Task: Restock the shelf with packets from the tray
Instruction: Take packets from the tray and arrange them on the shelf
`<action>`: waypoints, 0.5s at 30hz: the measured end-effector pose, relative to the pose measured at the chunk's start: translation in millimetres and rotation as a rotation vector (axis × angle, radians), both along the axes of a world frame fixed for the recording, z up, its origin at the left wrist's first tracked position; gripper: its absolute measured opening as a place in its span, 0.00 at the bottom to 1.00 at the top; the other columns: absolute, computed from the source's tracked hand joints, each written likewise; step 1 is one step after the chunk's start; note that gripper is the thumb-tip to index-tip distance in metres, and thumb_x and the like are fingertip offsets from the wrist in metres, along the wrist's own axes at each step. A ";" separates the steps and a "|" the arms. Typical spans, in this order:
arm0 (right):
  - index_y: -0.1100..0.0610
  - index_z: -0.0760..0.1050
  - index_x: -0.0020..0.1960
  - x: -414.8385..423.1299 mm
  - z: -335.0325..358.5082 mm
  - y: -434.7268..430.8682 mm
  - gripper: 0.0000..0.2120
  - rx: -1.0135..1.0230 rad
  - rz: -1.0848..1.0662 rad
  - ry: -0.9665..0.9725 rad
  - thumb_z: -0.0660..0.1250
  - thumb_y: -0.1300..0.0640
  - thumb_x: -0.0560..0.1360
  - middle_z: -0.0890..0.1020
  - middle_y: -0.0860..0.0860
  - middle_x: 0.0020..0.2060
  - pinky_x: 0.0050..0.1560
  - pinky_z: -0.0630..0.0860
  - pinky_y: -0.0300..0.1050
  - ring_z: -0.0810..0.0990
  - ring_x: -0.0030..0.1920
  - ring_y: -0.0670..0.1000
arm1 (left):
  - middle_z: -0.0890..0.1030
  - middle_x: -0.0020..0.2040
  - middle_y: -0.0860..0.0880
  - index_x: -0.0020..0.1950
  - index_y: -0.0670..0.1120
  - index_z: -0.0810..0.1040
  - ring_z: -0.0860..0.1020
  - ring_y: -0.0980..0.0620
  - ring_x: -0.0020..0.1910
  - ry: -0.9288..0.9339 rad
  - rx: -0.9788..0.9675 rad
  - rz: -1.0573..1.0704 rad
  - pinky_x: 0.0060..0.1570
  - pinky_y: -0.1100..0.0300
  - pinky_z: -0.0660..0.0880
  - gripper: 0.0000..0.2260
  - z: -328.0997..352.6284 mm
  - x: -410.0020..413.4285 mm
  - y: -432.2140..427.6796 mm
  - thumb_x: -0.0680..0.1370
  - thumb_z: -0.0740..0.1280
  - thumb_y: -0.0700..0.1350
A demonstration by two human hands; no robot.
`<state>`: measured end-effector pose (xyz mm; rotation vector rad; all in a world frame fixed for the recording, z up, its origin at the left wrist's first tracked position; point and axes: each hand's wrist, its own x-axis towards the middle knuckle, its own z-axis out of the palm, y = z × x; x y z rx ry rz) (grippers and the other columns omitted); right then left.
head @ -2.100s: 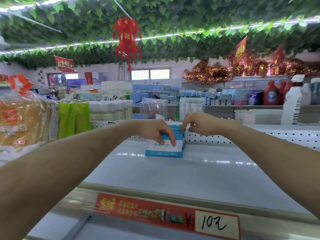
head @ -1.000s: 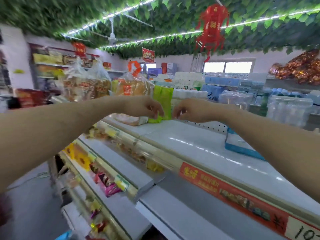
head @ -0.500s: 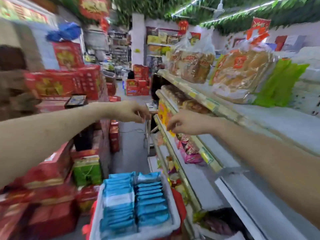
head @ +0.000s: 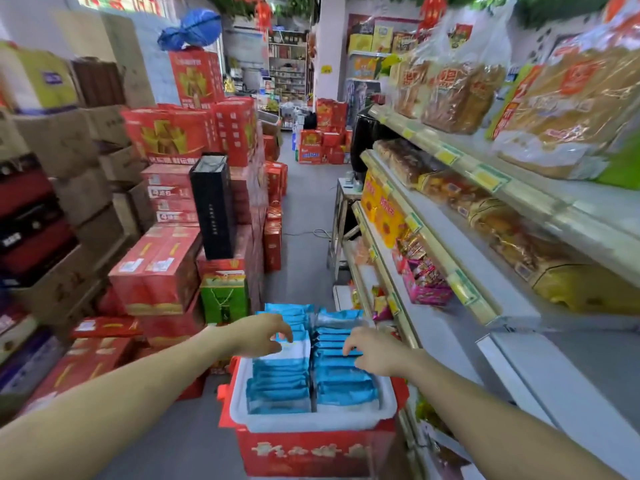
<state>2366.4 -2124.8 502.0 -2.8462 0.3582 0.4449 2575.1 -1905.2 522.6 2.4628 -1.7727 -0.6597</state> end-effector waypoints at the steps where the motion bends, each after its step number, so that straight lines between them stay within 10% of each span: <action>1: 0.49 0.78 0.67 0.9 -4.7 -0.1 0.17 -0.018 -0.010 -0.019 0.65 0.58 0.80 0.75 0.48 0.65 0.58 0.77 0.52 0.78 0.59 0.52 | 0.76 0.64 0.48 0.68 0.51 0.78 0.76 0.49 0.62 -0.008 -0.006 0.016 0.59 0.58 0.70 0.15 -7.1 0.8 1.1 0.82 0.65 0.45; 15: 0.49 0.83 0.62 9.1 -24.6 7.8 0.17 -0.091 0.212 -0.001 0.62 0.62 0.79 0.79 0.45 0.60 0.54 0.75 0.43 0.78 0.56 0.48 | 0.73 0.69 0.50 0.67 0.55 0.78 0.72 0.47 0.68 -0.086 -0.016 0.043 0.68 0.47 0.71 0.14 -37.8 21.5 2.3 0.82 0.65 0.47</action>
